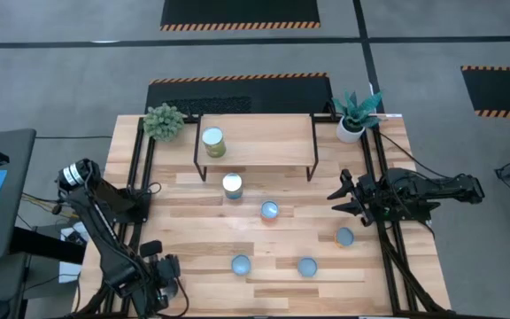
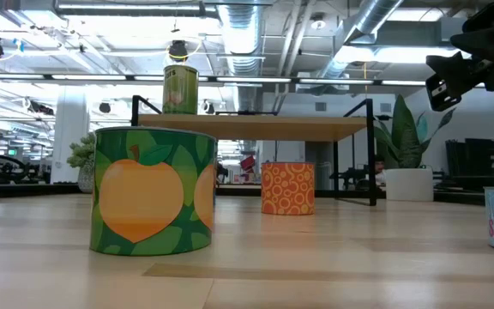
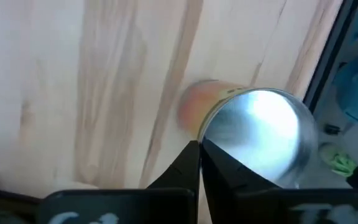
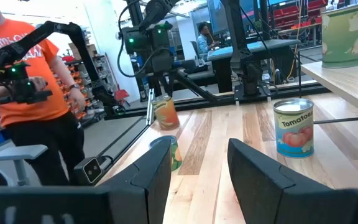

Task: Pick and place cans onto a shelf
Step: Put the canned green beans on the shelf

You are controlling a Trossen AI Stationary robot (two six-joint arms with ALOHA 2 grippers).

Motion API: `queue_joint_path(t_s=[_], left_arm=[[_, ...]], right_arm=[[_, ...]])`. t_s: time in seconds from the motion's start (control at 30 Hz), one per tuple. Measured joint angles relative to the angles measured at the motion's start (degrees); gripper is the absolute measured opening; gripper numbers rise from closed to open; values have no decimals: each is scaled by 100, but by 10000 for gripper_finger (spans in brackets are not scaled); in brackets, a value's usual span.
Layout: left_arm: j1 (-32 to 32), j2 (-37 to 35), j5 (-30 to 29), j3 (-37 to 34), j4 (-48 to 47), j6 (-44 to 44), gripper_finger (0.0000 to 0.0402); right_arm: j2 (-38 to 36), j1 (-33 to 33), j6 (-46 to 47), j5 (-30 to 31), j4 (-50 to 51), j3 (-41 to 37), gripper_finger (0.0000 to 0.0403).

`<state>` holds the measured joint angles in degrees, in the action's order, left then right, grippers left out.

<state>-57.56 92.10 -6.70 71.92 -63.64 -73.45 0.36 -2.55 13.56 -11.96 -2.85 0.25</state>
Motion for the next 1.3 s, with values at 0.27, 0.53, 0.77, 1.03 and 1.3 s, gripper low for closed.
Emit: queue_joint_path(t_s=[0.27,0.53,0.77,1.03,1.3], left_arm=[[352,-11,-22,258,-539,581,0],[941,-162,-135,266,-718,1501,0],[1540,-648,-665,495,-996,2401,0],[2723,-974,-1218,800,-1212,3888,0],[4136,-995,-1162,1313,-823,5766,0]], right_arm=[[0,0,0,2,0,1,182],[0,0,0,2,0,2,182],[0,1,0,2,0,0,182],[0,0,-4,0,0,0,182],[0,1,-2,0,0,1,182]])
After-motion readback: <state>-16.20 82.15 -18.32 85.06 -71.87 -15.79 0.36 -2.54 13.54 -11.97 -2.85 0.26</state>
